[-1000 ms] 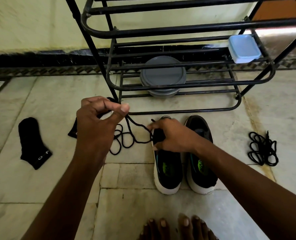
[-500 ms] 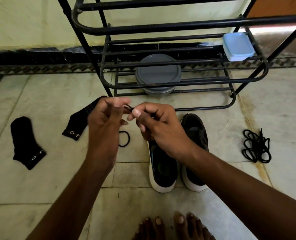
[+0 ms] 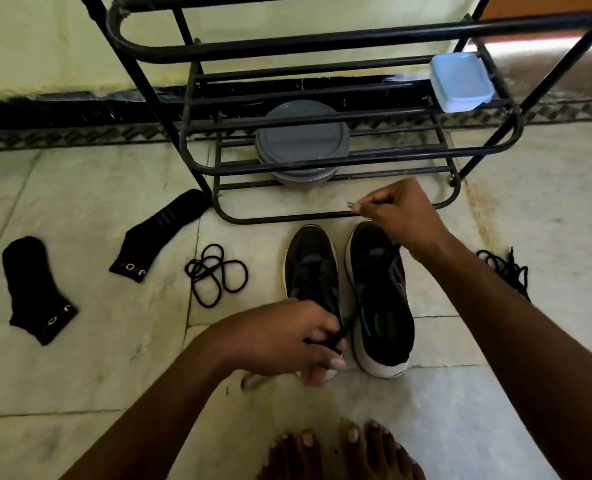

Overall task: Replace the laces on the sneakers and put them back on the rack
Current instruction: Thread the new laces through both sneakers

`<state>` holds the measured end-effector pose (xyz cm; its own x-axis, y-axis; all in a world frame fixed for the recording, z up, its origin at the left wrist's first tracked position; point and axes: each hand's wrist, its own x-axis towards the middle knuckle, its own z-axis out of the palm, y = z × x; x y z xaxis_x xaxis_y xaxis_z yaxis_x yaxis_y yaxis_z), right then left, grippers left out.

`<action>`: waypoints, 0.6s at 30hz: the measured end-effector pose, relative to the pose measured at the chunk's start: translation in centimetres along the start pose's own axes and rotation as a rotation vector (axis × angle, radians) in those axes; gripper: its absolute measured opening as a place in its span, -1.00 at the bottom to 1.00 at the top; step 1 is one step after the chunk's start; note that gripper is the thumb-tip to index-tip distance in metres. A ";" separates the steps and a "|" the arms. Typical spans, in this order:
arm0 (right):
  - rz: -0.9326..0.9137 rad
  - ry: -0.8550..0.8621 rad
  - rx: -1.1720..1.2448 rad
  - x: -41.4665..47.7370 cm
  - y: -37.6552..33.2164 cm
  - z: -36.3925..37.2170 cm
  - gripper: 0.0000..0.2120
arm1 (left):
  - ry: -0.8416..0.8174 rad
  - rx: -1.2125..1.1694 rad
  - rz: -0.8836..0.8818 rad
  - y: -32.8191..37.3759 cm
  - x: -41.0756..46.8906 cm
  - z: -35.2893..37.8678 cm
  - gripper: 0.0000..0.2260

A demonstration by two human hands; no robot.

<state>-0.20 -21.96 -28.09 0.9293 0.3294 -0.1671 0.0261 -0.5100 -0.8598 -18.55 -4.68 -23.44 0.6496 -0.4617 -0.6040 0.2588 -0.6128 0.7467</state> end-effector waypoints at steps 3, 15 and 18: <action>-0.027 -0.143 -0.144 0.4 1.4 0.5 -0.94 | 0.050 -0.047 0.041 1.2 1.8 0.6 -0.71; -0.230 -0.442 -0.477 0.0 3.6 4.7 -0.87 | 0.901 -0.077 -0.164 -7.0 10.1 -1.1 -0.90; -0.214 -0.458 -0.494 0.0 3.6 4.7 -0.87 | 0.969 -0.079 -0.170 -7.3 11.2 -1.1 -0.90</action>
<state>-1.81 -20.01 -33.49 0.6390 0.7090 -0.2983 0.4559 -0.6615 -0.5954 -12.38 -4.67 -35.31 0.8948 0.3754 -0.2418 0.4270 -0.5613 0.7089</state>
